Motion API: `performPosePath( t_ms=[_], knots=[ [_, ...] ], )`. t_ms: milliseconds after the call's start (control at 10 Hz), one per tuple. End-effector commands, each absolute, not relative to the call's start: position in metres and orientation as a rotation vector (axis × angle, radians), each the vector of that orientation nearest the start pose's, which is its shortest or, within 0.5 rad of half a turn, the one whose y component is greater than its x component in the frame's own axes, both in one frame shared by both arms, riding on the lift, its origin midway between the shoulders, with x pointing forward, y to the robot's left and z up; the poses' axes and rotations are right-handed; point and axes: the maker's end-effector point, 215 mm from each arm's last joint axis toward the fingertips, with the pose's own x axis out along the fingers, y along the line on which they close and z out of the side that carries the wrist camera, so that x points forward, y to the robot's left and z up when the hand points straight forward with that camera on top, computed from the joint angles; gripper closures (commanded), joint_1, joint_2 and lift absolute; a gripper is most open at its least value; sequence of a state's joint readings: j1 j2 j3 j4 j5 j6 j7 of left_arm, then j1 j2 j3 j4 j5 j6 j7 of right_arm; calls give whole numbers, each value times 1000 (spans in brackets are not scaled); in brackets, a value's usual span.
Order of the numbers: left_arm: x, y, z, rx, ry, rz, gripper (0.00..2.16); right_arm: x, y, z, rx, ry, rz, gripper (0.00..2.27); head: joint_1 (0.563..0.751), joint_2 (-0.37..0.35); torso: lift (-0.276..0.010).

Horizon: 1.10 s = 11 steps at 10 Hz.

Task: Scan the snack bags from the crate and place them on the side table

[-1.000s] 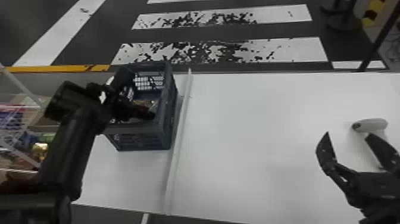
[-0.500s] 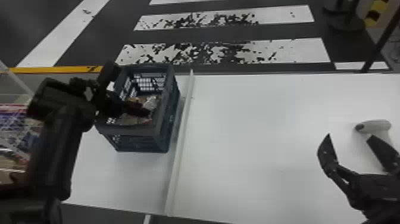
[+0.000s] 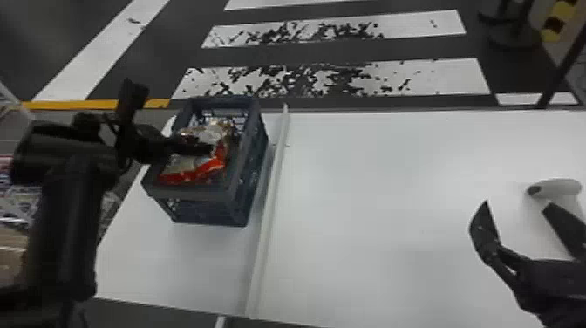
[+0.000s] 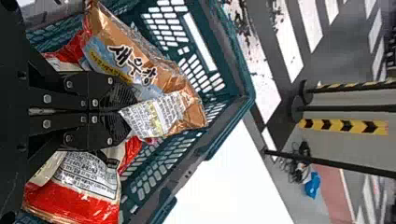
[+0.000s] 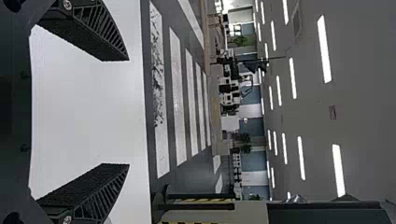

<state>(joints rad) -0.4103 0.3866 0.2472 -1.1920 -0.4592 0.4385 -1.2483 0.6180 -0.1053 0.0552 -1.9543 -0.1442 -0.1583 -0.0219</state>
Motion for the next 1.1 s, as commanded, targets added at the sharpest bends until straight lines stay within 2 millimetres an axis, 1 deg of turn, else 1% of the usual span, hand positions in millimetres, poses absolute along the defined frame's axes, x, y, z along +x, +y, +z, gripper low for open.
performPosePath(
  t_ms=[0, 100, 200, 300, 400, 500, 600, 700, 800, 900, 1000],
  knots=[
    [578, 408, -386, 199, 647, -628, 2138, 397, -218, -393, 83, 88, 52, 63, 695, 205, -94],
    [575, 413, -380, 167, 623, -615, 2138, 397, -218, -393, 82, 89, 52, 63, 695, 209, -94],
    [575, 411, -365, 127, 581, -613, 2138, 397, -218, -393, 82, 89, 52, 63, 695, 213, -94],
    [572, 408, -350, 83, 550, -606, 2138, 397, -218, -393, 80, 89, 52, 63, 695, 217, -94],
    [566, 407, -340, 64, 539, -585, 2138, 397, -217, -393, 81, 89, 54, 63, 695, 217, -94],
    [563, 399, -325, 39, 519, -567, 2138, 397, -216, -393, 80, 89, 55, 63, 695, 217, -94],
    [561, 383, -304, 12, 485, -564, 2138, 397, -216, -393, 82, 88, 55, 63, 695, 214, -94],
    [554, 365, -285, -16, 462, -567, 2138, 397, -217, -393, 80, 88, 55, 63, 695, 202, -94],
    [548, 338, -269, -47, 441, -573, 2138, 396, -217, -392, 81, 86, 54, 63, 695, 195, -94],
    [539, 306, -262, -92, 460, -582, 2138, 396, -217, -392, 82, 86, 54, 63, 695, 171, -94],
    [531, 271, -260, -103, 477, -596, 2138, 395, -217, -393, 82, 88, 54, 63, 695, 138, -94]
  ],
)
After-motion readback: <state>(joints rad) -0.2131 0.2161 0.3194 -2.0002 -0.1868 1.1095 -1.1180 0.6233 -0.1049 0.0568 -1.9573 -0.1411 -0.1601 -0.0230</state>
